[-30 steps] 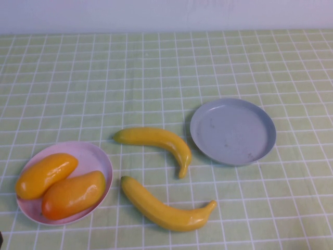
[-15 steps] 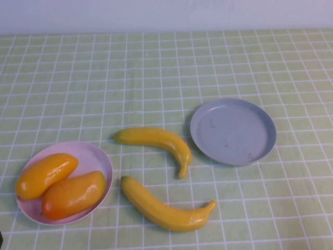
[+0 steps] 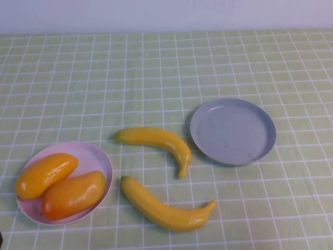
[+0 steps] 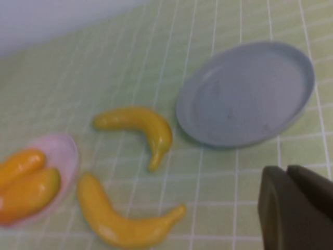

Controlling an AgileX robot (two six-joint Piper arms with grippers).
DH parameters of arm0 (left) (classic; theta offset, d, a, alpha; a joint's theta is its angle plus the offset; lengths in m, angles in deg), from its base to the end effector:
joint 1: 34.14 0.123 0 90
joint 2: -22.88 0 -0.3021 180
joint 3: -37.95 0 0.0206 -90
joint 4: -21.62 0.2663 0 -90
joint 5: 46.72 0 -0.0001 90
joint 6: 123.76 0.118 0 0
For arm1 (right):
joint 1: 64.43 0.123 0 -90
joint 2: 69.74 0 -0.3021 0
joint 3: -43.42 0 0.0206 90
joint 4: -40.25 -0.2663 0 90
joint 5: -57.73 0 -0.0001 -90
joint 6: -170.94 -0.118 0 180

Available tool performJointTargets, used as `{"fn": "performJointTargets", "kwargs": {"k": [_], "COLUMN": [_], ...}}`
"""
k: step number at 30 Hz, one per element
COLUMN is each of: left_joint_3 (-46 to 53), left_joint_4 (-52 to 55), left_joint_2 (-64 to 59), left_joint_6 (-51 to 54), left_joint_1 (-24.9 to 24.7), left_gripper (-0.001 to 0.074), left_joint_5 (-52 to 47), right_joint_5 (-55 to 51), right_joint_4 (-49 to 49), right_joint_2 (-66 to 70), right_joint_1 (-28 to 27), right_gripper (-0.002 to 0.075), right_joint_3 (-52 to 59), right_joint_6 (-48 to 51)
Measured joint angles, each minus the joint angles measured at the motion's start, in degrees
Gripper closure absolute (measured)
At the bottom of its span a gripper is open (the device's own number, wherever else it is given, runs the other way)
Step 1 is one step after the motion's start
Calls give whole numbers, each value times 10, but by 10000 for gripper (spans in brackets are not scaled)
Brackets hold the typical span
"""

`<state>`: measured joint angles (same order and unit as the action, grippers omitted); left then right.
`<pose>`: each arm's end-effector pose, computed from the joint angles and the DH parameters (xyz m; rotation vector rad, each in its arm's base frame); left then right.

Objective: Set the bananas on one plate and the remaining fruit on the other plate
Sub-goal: Put another type of fruit in the right plate

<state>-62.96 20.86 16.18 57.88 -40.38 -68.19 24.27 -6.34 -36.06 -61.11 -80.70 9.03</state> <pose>0.0762 -0.0089 0.1632 0.1205 1.8687 -0.0684 0.1105 0.0538 0.2692 0.0800 2.0200 0.7072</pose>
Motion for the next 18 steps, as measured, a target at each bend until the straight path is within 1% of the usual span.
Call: {"fn": "performJointTargets", "kwargs": {"k": [5,9,11,13,15,18], "left_joint_3": [0,0,0,0,0,0], "left_joint_4": [0,0,0,0,0,0], "left_joint_2": [0,0,0,0,0,0], "left_joint_6": [0,0,0,0,0,0], "left_joint_1": [0,0,0,0,0,0], "left_gripper": [731,731,731,731,731,731], "left_joint_5": [0,0,0,0,0,0], "right_joint_5": [-107,-145,-148,-148,-148,-147], "right_joint_4": [74,95,108,139,177,227], "right_joint_2": [166,272,311,351,396,464], "right_joint_1": [0,9,41,87,145,227], "right_gripper": [741,741,741,741,739,699], "right_joint_3": [-111,-166,-184,-209,-240,-291], "right_joint_6": [53,100,108,113,115,116]}}
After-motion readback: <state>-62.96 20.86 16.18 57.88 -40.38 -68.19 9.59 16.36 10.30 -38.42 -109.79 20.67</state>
